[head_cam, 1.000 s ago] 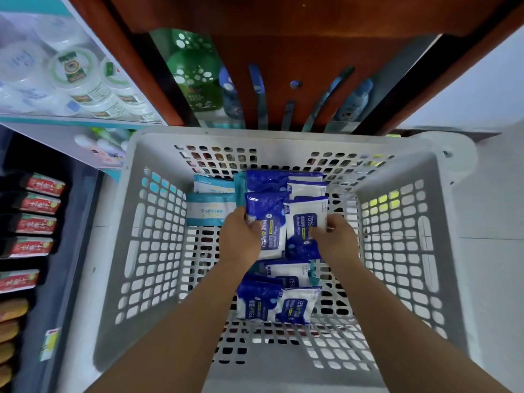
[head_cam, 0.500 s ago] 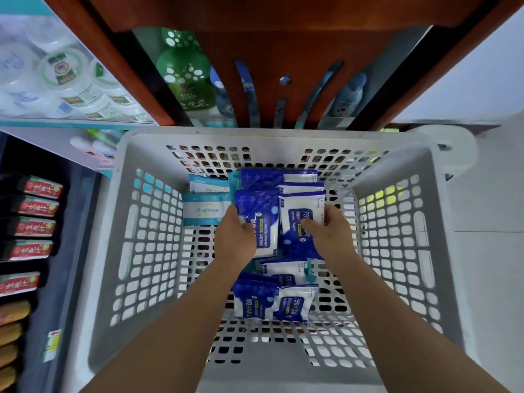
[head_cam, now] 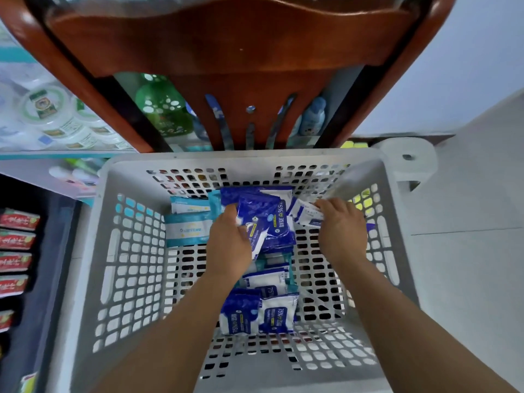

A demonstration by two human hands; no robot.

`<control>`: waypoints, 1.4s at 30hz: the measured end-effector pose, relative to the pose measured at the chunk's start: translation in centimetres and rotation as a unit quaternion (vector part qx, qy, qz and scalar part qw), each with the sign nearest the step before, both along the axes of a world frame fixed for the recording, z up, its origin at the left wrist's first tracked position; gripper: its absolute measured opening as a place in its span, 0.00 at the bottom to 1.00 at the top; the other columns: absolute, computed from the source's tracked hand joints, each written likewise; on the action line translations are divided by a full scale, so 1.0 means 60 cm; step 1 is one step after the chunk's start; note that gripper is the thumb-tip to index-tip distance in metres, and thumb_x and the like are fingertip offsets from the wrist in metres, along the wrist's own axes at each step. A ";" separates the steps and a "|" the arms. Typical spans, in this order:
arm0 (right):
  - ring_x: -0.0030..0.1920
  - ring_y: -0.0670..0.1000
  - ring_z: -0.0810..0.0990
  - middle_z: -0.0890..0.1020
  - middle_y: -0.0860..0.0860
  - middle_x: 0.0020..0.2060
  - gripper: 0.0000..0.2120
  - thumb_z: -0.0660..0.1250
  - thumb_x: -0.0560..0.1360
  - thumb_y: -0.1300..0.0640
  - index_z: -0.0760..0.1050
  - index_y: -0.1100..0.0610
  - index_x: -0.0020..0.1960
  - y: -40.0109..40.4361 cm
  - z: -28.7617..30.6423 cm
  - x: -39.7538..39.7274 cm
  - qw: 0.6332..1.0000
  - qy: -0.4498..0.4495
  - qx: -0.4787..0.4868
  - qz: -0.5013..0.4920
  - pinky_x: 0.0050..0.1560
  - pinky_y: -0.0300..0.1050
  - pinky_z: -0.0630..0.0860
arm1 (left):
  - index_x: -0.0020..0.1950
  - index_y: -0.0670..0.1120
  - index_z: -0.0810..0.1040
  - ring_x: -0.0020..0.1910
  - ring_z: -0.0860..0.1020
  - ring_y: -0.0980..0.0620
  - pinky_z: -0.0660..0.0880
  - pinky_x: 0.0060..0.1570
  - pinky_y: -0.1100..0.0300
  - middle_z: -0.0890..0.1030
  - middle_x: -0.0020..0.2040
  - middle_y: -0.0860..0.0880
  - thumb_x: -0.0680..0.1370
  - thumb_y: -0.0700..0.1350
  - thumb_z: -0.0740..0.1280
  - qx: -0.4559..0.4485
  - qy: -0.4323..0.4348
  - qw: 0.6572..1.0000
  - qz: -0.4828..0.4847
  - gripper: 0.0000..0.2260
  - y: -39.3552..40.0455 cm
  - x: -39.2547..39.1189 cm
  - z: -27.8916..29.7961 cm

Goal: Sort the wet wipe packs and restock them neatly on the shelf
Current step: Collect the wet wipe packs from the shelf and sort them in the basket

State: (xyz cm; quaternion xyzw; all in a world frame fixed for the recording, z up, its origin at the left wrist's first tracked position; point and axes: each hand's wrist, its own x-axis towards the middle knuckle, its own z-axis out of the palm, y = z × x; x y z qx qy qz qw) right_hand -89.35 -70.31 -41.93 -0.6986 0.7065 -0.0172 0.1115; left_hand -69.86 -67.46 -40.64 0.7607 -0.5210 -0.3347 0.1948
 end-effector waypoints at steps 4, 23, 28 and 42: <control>0.63 0.55 0.71 0.74 0.53 0.64 0.25 0.59 0.74 0.67 0.67 0.53 0.69 -0.018 -0.007 -0.006 0.998 0.047 0.037 -0.003 0.64 0.48 0.66 | 0.73 0.44 0.64 0.46 0.75 0.47 0.67 0.42 0.59 0.76 0.50 0.42 0.81 0.38 0.57 -0.020 -0.001 1.000 -0.007 0.20 -0.004 -0.012 -0.007; 0.62 0.56 0.73 0.78 0.52 0.58 0.24 0.67 0.68 0.67 0.76 0.54 0.63 -0.056 -0.101 -0.014 0.995 0.054 0.014 0.085 0.66 0.51 0.64 | 0.70 0.46 0.68 0.41 0.77 0.51 0.68 0.37 0.64 0.79 0.50 0.46 0.80 0.39 0.59 -0.021 0.021 1.000 -0.007 0.17 0.004 -0.014 -0.036; 0.61 0.48 0.75 0.77 0.46 0.61 0.16 0.63 0.78 0.56 0.74 0.52 0.66 -0.038 -0.045 0.011 0.948 -0.297 0.048 -0.102 0.57 0.40 0.70 | 0.62 0.46 0.72 0.36 0.73 0.57 0.66 0.35 0.66 0.76 0.41 0.53 0.80 0.39 0.59 -0.019 0.068 0.997 0.004 0.11 -0.005 -0.032 -0.014; 0.39 0.46 0.81 0.83 0.48 0.43 0.16 0.63 0.74 0.67 0.78 0.52 0.57 -0.002 0.053 0.001 0.919 -0.356 0.097 -0.143 0.37 0.41 0.76 | 0.58 0.49 0.73 0.54 0.74 0.52 0.69 0.49 0.66 0.76 0.54 0.50 0.79 0.41 0.65 0.038 0.165 0.985 0.029 0.09 -0.022 -0.087 0.007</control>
